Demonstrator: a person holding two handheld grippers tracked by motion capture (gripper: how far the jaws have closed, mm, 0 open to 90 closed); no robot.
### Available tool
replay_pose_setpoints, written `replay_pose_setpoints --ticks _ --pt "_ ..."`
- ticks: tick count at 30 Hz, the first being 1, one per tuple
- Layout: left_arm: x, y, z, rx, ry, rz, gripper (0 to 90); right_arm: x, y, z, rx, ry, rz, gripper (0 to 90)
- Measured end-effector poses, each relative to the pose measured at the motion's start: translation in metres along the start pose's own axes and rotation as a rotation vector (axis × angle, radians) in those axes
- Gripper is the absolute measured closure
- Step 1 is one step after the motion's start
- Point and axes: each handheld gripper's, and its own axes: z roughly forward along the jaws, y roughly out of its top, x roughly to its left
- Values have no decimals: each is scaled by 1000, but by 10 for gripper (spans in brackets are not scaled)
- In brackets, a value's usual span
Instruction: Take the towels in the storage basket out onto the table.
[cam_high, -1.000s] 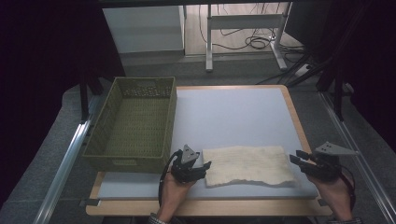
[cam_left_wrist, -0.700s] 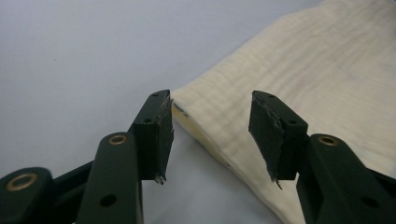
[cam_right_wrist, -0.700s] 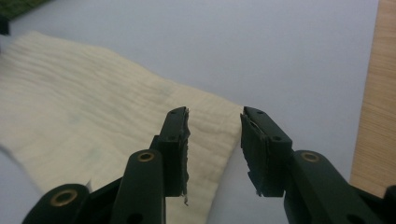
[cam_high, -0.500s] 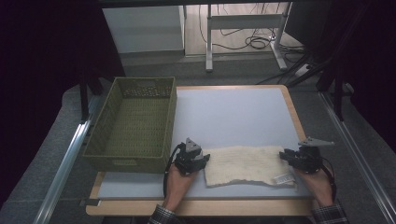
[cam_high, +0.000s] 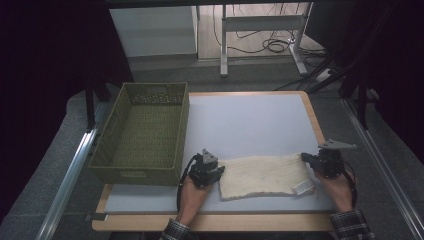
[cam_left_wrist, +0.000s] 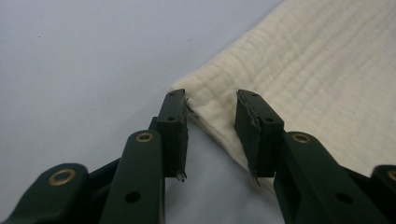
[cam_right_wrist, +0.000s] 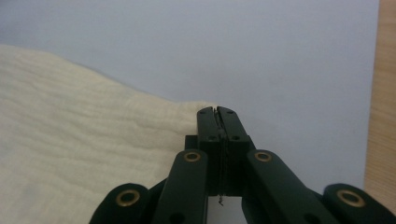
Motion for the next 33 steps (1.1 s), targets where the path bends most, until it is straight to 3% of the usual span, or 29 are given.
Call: replay_pose_setpoints --ticks 4,7,9,14,15,19,23,24,25,27,29,32,33 --pt "0 1 -3 -5 16 3 560 -4 -9 11 48 15 13 872" --pt "0 7 -14 -51 23 -3 476 -2 -10 -1 13 4 12 735" --pt "1 11 -16 -57 36 0 452 0 -7 -10 -1 1 5 706" --pt "4 18 -10 -56 43 -1 456 10 -7 -24 -19 35 -12 712" --pt "6 19 -5 -44 50 -1 467 16 -10 -26 -11 40 -33 723" --pt "7 20 2 -35 55 -1 466 19 -11 -25 -14 48 -40 753" --pt "-3 28 4 -63 35 12 426 27 0 -10 -14 83 -42 800" --pt "-10 37 8 -71 8 29 383 36 8 1 -11 118 -51 823" --pt "-10 37 8 -71 8 29 361 36 8 1 -11 118 -51 823" --pt "-19 47 16 -64 -8 55 344 53 20 21 -8 154 -75 841" --pt "-27 55 28 -45 -11 85 339 58 23 27 -1 164 -80 845" --pt "-34 61 47 -7 24 116 329 76 28 54 39 183 -116 844" --pt "-34 62 52 8 46 121 329 76 28 54 39 183 -116 844"
